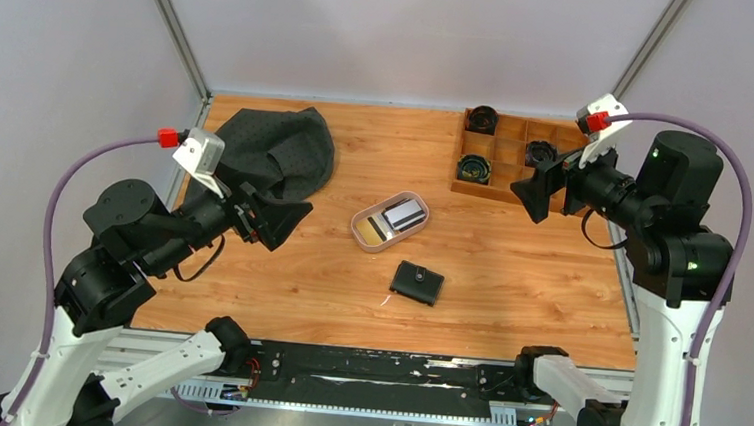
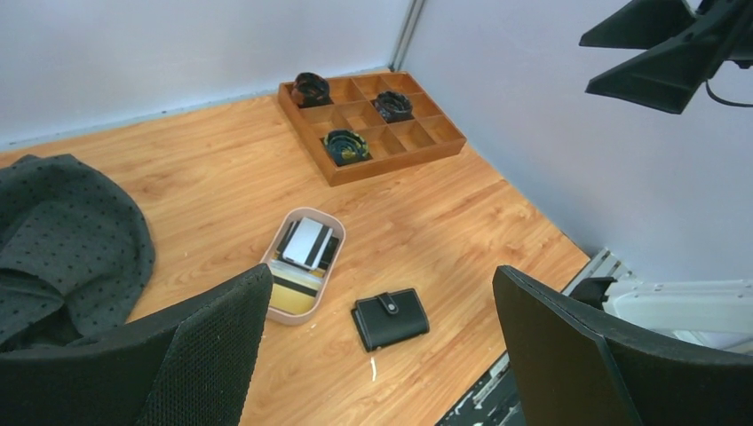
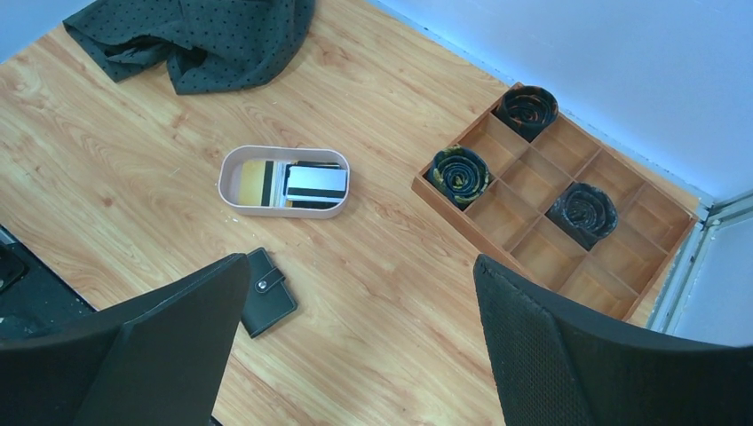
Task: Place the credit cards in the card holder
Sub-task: Reset both arms
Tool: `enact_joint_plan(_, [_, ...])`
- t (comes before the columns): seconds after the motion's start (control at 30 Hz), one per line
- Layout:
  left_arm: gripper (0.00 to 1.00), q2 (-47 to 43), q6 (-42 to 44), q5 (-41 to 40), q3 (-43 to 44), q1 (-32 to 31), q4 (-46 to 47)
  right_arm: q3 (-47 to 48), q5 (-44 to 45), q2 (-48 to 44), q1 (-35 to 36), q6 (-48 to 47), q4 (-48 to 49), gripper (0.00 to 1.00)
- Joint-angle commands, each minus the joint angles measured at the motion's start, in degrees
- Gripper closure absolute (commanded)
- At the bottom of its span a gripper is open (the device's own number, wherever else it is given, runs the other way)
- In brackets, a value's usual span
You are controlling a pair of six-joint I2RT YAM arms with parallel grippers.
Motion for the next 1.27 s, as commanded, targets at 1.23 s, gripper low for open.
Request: enact_joint_plan(1.23, [0.00, -2.0, -1.5, 7.8, -3.0, 0.4, 1.6, -1.7, -8.3, -0.5, -10.8, 3.6, 0.0, 0.00])
